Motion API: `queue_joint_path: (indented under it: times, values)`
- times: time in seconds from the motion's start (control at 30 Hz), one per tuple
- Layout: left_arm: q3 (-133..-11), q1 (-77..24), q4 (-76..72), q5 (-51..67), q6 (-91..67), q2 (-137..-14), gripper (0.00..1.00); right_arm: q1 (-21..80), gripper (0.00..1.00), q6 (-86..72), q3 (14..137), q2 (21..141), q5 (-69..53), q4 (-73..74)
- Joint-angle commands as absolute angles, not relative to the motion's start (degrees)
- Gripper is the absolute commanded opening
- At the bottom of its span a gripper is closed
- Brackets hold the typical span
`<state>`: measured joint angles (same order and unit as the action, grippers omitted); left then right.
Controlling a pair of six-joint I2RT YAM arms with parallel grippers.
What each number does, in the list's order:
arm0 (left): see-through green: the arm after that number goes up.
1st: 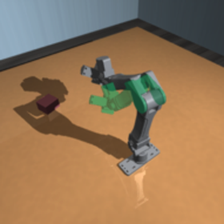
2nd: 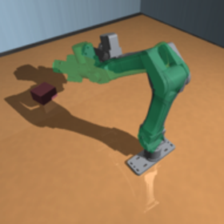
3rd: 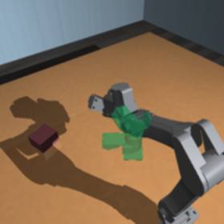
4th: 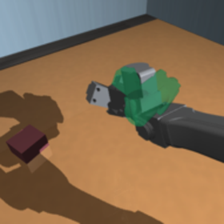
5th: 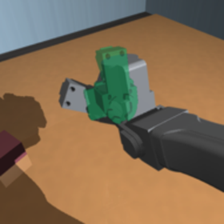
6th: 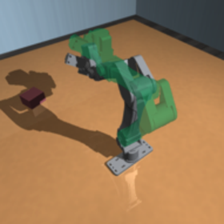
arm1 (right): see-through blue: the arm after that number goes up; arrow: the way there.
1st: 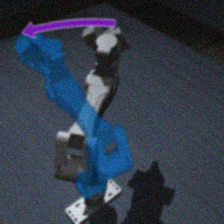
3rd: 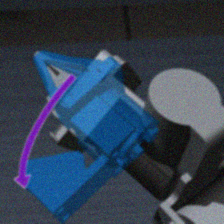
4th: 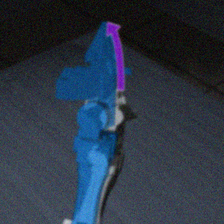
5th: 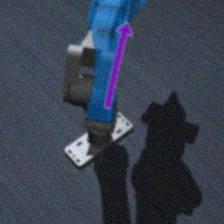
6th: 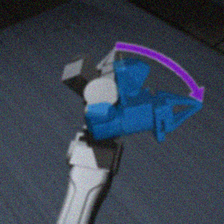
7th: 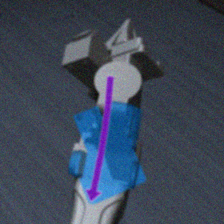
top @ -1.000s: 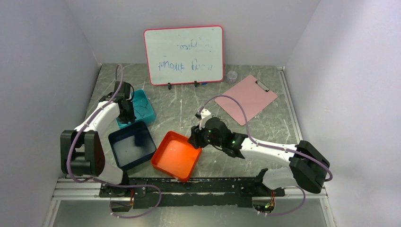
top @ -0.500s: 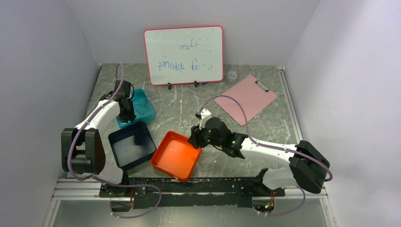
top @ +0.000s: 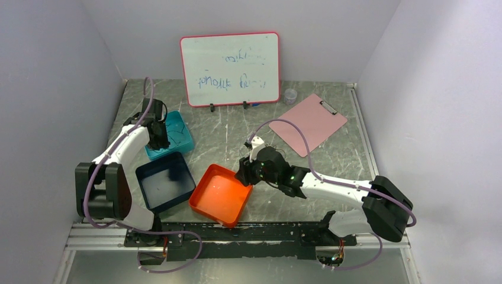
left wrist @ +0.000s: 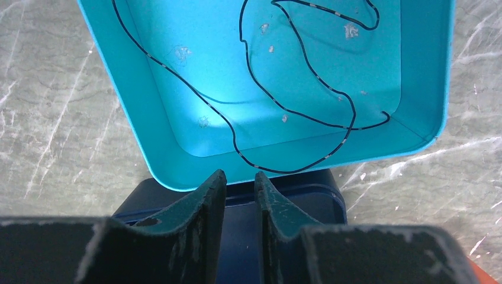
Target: Untangle the cables
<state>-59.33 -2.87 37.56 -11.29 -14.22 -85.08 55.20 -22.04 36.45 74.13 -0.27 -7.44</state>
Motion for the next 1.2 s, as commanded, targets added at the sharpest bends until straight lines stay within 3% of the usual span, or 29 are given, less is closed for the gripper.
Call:
queue_joint_path:
  times: [0.0,0.93,1.17]
  values:
    - [-60.2,-2.7,36.3,-11.1,-13.6,-85.0,0.30,55.0,0.47,-22.2,37.0,73.6,0.0,-8.3]
    - [-62.1,-2.6,35.0,-14.4,-13.6,-94.0,0.26,55.1,0.47,-22.1,36.6,72.6,0.5,-8.1]
    - [-61.4,-2.6,34.0,-11.6,-12.9,-87.6,0.38,55.0,0.47,-21.9,37.0,72.5,0.7,-7.9]
